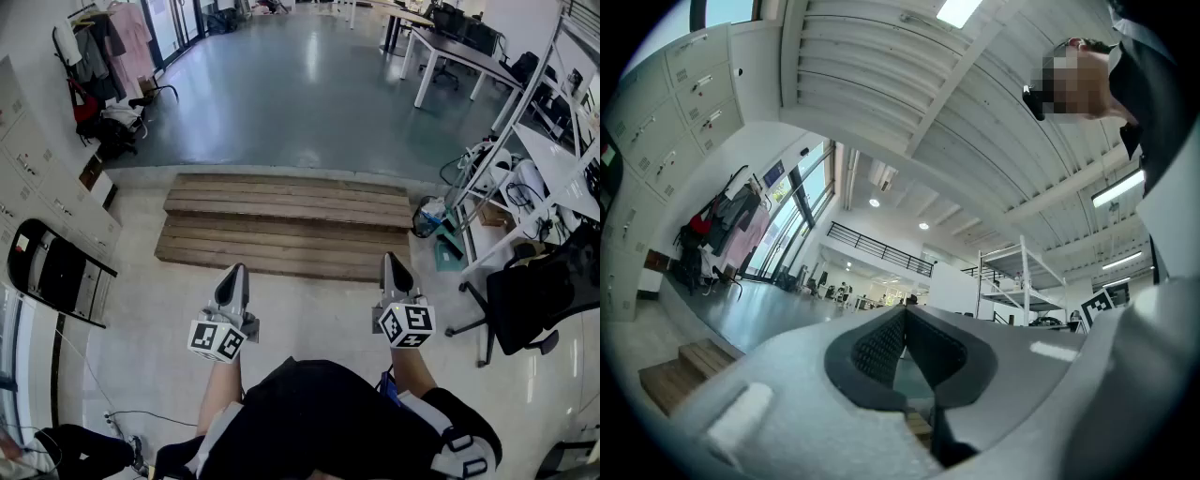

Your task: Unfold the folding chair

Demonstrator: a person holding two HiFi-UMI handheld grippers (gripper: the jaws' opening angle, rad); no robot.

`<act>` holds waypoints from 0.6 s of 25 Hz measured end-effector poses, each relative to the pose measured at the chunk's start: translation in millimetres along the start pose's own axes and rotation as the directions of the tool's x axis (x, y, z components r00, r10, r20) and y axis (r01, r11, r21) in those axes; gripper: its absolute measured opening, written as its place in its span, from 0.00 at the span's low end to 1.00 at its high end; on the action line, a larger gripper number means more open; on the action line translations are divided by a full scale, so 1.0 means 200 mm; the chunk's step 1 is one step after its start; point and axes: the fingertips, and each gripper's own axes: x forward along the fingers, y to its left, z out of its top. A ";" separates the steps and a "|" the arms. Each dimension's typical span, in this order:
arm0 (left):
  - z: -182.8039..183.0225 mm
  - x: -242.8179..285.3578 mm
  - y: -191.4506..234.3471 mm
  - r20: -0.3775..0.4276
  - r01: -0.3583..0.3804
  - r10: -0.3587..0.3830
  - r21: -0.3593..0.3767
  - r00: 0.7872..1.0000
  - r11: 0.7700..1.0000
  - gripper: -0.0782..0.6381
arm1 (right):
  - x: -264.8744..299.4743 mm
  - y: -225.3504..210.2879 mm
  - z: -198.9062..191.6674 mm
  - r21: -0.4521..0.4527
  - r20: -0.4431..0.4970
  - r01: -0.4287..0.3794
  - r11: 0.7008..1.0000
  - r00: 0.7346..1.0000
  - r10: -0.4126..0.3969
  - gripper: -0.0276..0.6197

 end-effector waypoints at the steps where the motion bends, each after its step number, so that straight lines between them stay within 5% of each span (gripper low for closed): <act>1: 0.00 0.00 0.00 -0.007 -0.004 0.004 -0.003 1.000 1.000 0.12 | 0.01 0.00 0.00 0.004 -0.002 -0.001 1.000 1.000 0.001 0.05; 15: -0.01 -0.02 0.02 -0.014 -0.031 0.031 0.004 0.999 1.000 0.12 | 0.07 0.02 -0.01 0.014 -0.008 -0.038 0.999 0.999 0.038 0.05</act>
